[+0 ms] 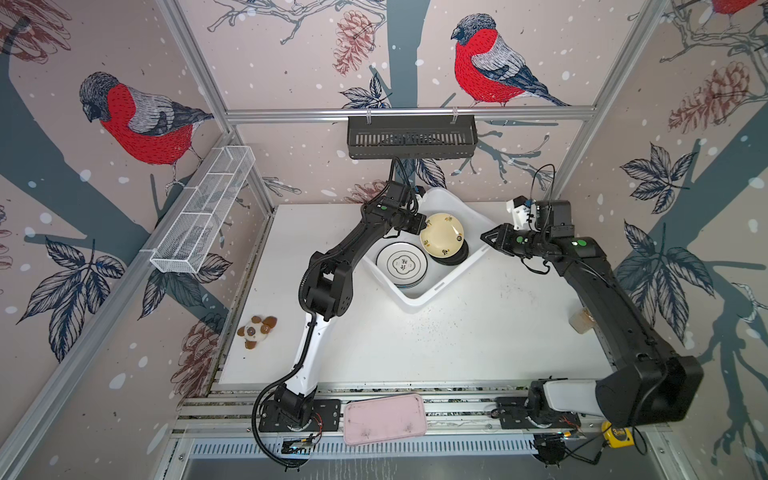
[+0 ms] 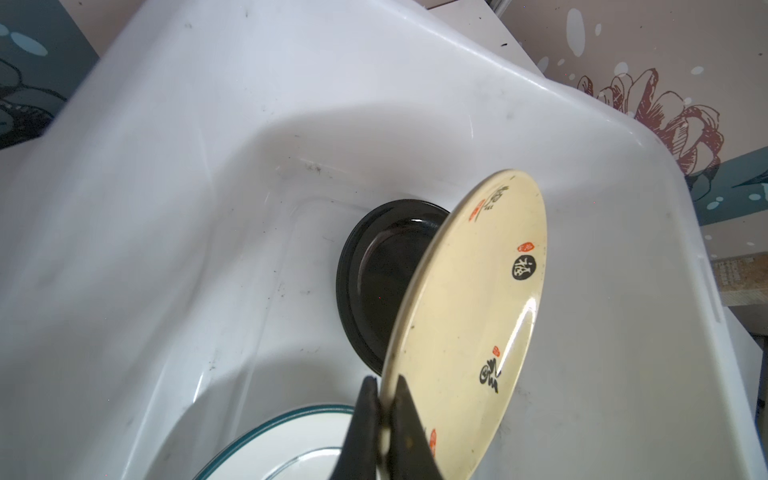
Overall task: Place the plates into the plastic bin on the countertop
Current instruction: 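Carry the cream plate over the black plate in the bin with the left gripper, then lower the cream plate onto the black plate with the left gripper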
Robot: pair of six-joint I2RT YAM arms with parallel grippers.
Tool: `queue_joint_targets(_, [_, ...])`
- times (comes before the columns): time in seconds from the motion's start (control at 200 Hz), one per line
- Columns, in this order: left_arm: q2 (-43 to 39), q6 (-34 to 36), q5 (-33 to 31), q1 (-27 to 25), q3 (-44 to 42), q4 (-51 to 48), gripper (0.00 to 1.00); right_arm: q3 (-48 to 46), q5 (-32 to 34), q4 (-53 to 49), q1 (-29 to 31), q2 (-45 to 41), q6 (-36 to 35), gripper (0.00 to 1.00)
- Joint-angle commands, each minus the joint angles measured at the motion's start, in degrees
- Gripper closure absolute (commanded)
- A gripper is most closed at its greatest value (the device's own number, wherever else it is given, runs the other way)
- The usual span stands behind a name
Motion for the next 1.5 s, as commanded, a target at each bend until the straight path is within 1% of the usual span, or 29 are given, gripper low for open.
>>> queue_joint_targets(0.0, [1.6,-2.9,-0.2,-0.3,1.2,3.8,1.00,-0.3,1.2,-0.4,0.1,-0.9,1.5,0.74])
queue_joint_targets(0.305, [4.4,-4.9,-0.3,-0.9,1.5,5.3,1.00,-1.1,1.9,-2.4,0.2,-2.9,2.2,0.74])
queue_joint_targets(0.61, [7.3,-6.1,-0.1,-1.5,3.0,6.2,1.00,-1.6,1.8,-2.3,0.3,-2.5,2.7,0.74])
queue_joint_targets(1.381, [10.5,-5.7,0.2,-1.7,5.2,6.3,1.00,-1.6,2.1,-1.7,1.4,-1.6,3.7,0.74])
queue_joint_targets(1.496, [10.9,-5.5,0.0,-1.7,5.4,6.5,0.98,-1.8,2.2,-1.6,1.6,-1.6,3.7,0.74])
